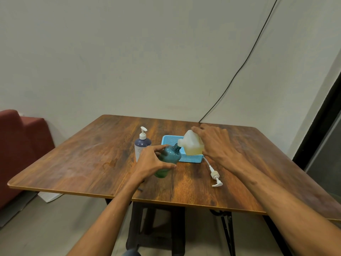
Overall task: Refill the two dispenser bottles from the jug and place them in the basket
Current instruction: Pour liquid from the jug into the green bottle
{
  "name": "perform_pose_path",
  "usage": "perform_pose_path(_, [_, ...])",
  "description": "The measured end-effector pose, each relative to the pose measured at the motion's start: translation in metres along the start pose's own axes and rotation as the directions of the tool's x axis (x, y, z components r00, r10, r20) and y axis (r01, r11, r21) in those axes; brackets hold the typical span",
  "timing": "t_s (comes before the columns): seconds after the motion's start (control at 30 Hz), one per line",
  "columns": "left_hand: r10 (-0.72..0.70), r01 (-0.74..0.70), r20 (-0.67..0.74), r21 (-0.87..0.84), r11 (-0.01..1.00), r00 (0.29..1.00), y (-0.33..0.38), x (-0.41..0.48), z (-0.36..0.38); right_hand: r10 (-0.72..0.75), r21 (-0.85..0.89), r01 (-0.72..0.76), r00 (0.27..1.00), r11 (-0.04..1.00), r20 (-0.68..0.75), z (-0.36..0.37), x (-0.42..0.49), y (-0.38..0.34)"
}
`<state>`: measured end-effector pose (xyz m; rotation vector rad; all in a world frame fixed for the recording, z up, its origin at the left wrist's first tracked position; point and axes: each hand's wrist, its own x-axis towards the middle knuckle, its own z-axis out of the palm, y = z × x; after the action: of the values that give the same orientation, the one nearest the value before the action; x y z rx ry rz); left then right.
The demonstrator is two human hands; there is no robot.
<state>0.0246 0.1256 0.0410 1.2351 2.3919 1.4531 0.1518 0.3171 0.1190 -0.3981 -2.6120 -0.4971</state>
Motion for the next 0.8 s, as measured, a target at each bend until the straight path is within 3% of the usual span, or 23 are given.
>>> perform_pose_path(0.8, [-0.018,0.018,0.000,0.031,0.999,1.000,0.0021,-0.0042,-0.0003,-0.012,0.015,0.011,0.999,1.000,0.033,-0.0052,-0.0026,-0.0036])
